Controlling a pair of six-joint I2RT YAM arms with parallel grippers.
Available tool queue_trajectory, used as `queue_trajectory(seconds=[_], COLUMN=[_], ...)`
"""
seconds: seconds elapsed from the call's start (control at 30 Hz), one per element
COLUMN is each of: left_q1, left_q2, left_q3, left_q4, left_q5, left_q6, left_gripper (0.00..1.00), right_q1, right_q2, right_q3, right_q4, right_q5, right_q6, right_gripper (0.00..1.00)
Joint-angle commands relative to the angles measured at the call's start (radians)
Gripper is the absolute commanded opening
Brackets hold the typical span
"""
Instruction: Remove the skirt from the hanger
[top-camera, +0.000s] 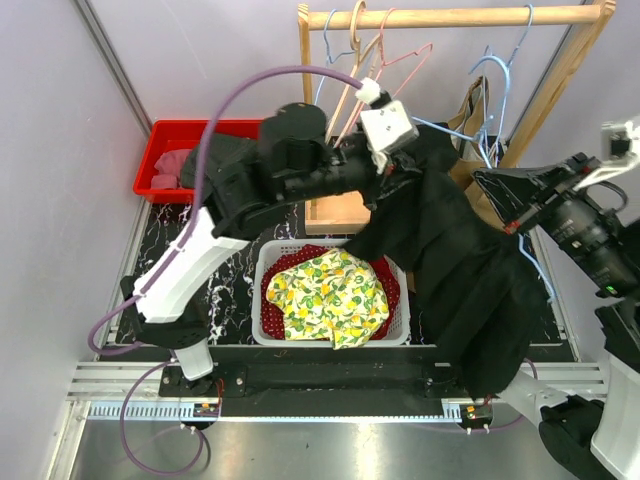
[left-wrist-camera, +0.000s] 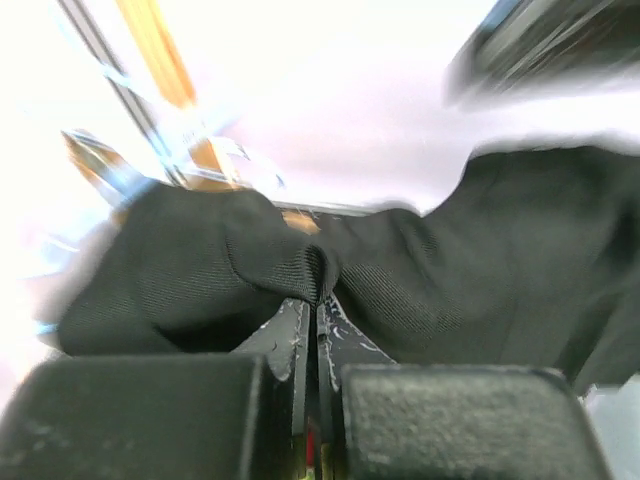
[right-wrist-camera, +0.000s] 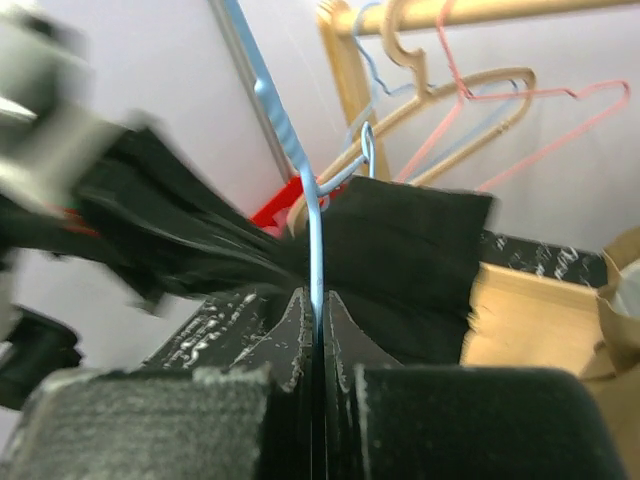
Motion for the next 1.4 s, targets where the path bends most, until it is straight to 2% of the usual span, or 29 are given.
queue_trajectory(seconds=[0.0, 0.1, 0.47, 0.7, 0.83, 0.93, 1.03, 1.13, 1.17, 1.23, 1.27, 1.37], left_q1=[-0.054, -0.129, -0.131, -0.132, -0.131, -0.131, -0.125, -0.099, -0.084, -0.067, -0.051, 0.014], left_q2=[-0.108, -0.172, -0.244, -0.255, -0.261, -0.286, -0.329, -0.390, -0.407, -0.460, -0.476, -0.514], left_q3=[0.168, 0.174, 0.180, 0.061, 0.036, -0.033, -0.168, -0.353, -0.457, -0.569, -0.672, -0.769], left_q4=[0.089, 0.079, 0.079, 0.245, 0.227, 0.168, 0.138, 0.135, 0.133, 0.138, 0.163, 0.245], left_q5=[-0.090, -0.168, -0.291, -0.435, -0.446, -0.446, -0.450, -0.447, -0.437, -0.426, -0.443, -0.486], left_q6=[0.173, 0.276, 0.365, 0.477, 0.456, 0.411, 0.393, 0.373, 0.371, 0.384, 0.422, 0.445], left_gripper=[0.00, 0.00, 0.00, 0.00, 0.00, 0.00, 0.00, 0.00, 0.00, 0.00, 0.00, 0.00], right_q1=[0.000, 0.000, 0.000, 0.000, -0.001, -0.001, -0.001, 0.000, -0.001, -0.001, -0.003, -0.003], right_q2=[0.020, 0.029, 0.165, 0.258, 0.290, 0.311, 0.323, 0.339, 0.345, 0.369, 0.379, 0.408], right_q3=[-0.096, -0.175, -0.196, -0.170, -0.153, -0.135, -0.127, -0.121, -0.117, -0.098, -0.092, -0.063], right_q4=[0.061, 0.101, 0.198, 0.310, 0.331, 0.336, 0.347, 0.365, 0.376, 0.385, 0.392, 0.399], right_q5=[0.158, 0.213, 0.261, 0.324, 0.366, 0.400, 0.423, 0.443, 0.448, 0.459, 0.460, 0.451], right_q6=[-0.054, -0.064, -0.059, -0.047, -0.064, -0.088, -0.100, -0.113, -0.114, -0.119, -0.119, -0.114], right_gripper=[0.00, 0.00, 0.00, 0.00, 0.00, 0.00, 0.00, 0.00, 0.00, 0.00, 0.00, 0.00])
